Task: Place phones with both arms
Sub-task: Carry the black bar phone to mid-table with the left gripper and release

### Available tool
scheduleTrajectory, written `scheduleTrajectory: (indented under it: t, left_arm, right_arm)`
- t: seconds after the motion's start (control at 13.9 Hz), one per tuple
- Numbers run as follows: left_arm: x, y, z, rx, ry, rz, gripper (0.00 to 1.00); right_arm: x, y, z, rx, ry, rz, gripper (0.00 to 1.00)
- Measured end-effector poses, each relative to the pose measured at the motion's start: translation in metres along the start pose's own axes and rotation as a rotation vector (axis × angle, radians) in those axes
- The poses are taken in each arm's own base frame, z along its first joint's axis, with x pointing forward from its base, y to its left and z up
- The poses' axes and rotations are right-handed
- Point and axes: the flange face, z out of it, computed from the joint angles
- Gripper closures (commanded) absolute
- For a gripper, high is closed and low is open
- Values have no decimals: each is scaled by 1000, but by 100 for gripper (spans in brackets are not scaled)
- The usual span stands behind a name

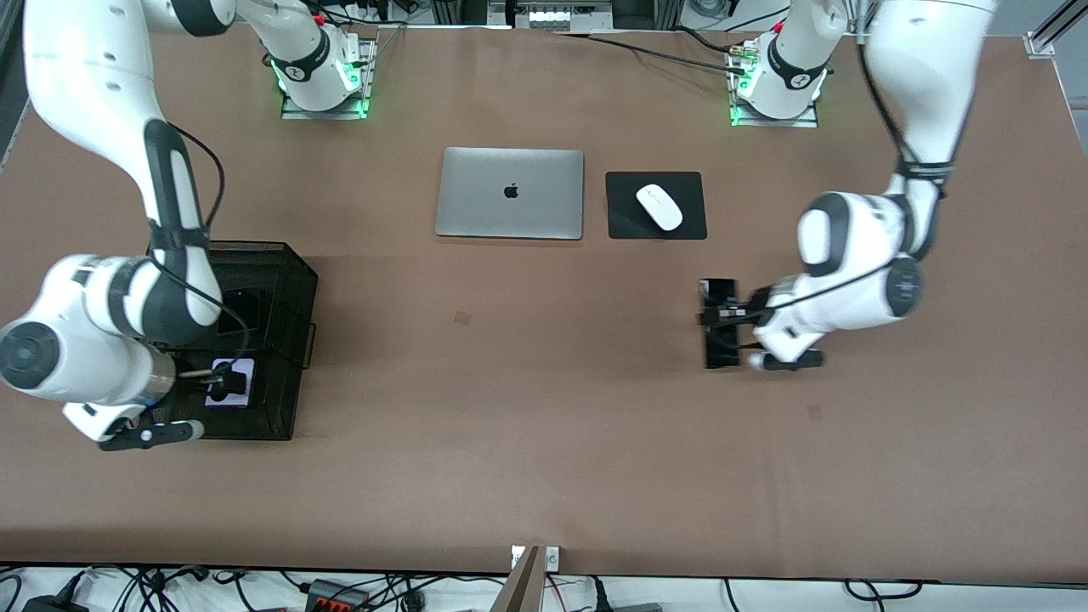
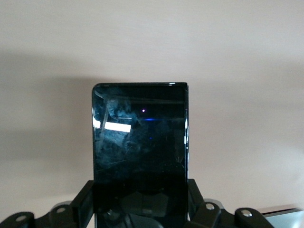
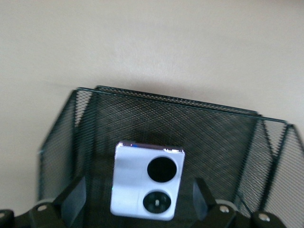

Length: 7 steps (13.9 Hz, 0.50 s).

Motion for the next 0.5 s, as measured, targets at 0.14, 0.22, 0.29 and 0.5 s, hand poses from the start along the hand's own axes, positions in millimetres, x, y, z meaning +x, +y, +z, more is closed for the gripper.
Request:
scheduleTrajectory:
  t: [0.14, 0.22, 0.29, 0.5]
  left_arm:
    - [-5, 62, 11, -9, 12, -57, 59]
    - [-8, 93, 20, -19, 13, -93, 59]
    - [-12, 121, 33, -27, 11, -124, 59]
    - [-19, 182, 75, -56, 27, -169, 59]
  right_arm:
    - [-7, 0, -41, 10, 10, 1, 0]
    - [-11, 0, -61, 15, 14, 2, 0]
    - [-16, 1, -79, 19, 19, 3, 0]
    - [-33, 1, -113, 37, -12, 76, 0]
